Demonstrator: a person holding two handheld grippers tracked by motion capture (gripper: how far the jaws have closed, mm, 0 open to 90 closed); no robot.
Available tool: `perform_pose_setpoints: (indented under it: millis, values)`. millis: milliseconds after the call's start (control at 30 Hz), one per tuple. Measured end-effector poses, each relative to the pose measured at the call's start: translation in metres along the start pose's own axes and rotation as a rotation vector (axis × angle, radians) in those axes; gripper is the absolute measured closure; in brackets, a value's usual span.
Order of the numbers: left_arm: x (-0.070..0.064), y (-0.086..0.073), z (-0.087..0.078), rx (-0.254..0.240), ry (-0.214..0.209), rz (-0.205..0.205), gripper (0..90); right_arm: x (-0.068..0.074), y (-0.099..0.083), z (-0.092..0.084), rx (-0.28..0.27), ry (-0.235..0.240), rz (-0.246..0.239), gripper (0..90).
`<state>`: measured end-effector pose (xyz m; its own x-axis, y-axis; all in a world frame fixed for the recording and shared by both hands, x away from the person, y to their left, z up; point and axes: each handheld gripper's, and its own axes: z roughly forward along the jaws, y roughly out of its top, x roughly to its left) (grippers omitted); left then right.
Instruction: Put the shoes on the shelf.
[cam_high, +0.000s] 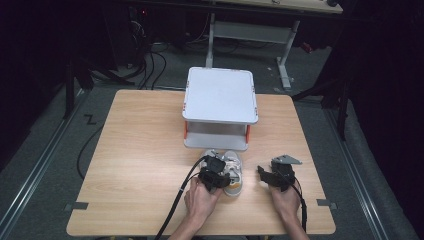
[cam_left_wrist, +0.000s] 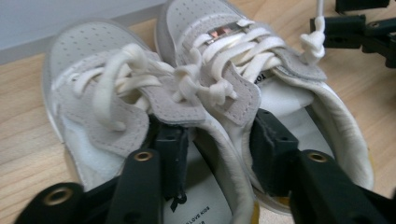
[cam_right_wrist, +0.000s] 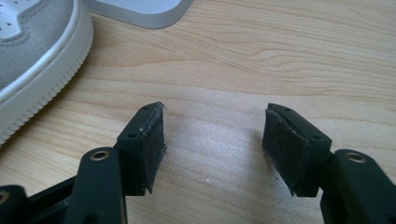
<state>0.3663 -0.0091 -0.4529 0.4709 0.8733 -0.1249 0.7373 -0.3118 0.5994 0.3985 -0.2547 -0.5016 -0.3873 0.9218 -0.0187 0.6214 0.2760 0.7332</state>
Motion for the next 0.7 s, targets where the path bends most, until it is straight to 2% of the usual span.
perform_pose_setpoints:
  millis: [267,467,567,700]
  values:
    - [0.004,0.000,-0.002,0.013,-0.018,0.013,69.7,0.000,0.000,0.000,0.000,0.000,0.000,38.7]
    - [0.007,-0.002,-0.006,0.022,0.007,0.016,76.4,0.000,0.000,0.000,0.000,0.000,0.001,38.7]
    - [0.012,-0.004,-0.009,0.018,0.003,0.011,79.5,0.000,0.000,0.000,0.000,0.001,0.000,38.7]
    - [0.013,-0.007,-0.011,0.011,0.008,0.027,80.9,0.000,0.000,0.000,0.000,0.001,0.001,38.7]
